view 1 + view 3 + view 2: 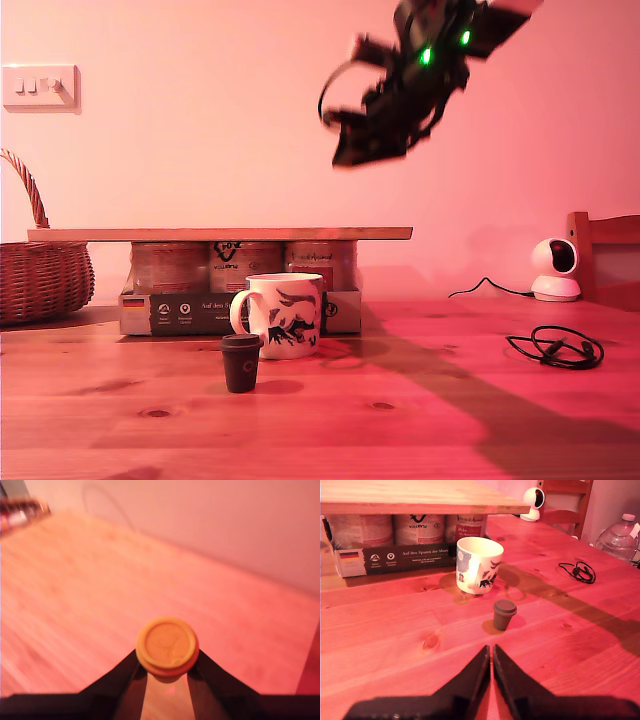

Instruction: Pick up the green coffee capsule and place it on the shelf behind you

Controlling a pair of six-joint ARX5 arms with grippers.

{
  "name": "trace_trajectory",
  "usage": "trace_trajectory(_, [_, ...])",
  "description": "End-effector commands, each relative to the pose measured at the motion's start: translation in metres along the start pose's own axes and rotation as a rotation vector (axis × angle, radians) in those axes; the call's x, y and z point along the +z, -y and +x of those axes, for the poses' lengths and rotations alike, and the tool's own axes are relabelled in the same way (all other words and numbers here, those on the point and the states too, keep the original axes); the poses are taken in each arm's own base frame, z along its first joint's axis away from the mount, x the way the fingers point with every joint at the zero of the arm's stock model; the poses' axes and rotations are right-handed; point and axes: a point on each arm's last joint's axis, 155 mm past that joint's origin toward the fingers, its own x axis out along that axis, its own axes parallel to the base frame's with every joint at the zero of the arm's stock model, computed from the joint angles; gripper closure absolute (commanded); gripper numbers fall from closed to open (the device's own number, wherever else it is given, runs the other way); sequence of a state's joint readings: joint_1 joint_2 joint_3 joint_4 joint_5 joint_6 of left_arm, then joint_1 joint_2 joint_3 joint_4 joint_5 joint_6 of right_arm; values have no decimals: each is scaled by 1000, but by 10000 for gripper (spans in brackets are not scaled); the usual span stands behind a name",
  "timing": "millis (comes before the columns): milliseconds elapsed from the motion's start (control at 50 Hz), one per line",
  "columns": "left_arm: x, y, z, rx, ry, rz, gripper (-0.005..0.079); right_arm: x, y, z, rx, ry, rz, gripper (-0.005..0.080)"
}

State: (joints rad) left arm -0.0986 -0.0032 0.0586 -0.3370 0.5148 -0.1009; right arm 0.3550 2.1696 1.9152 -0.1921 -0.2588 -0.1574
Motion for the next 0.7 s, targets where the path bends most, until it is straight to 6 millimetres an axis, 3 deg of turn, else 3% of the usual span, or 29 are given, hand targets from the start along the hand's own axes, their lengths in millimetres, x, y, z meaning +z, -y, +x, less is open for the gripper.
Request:
trace_trajectory(0, [2,2,-1,-6,8,11,764,-17,-5,11,21,-33,11,616])
trace_trajectory(300, [1,2,-1,-6,4,9,764,-56,-14,22,52,-142,35,616])
trace_trajectory(680, [2,2,-1,-6,5,10,764,-73,-17,20,65,-210,41,612])
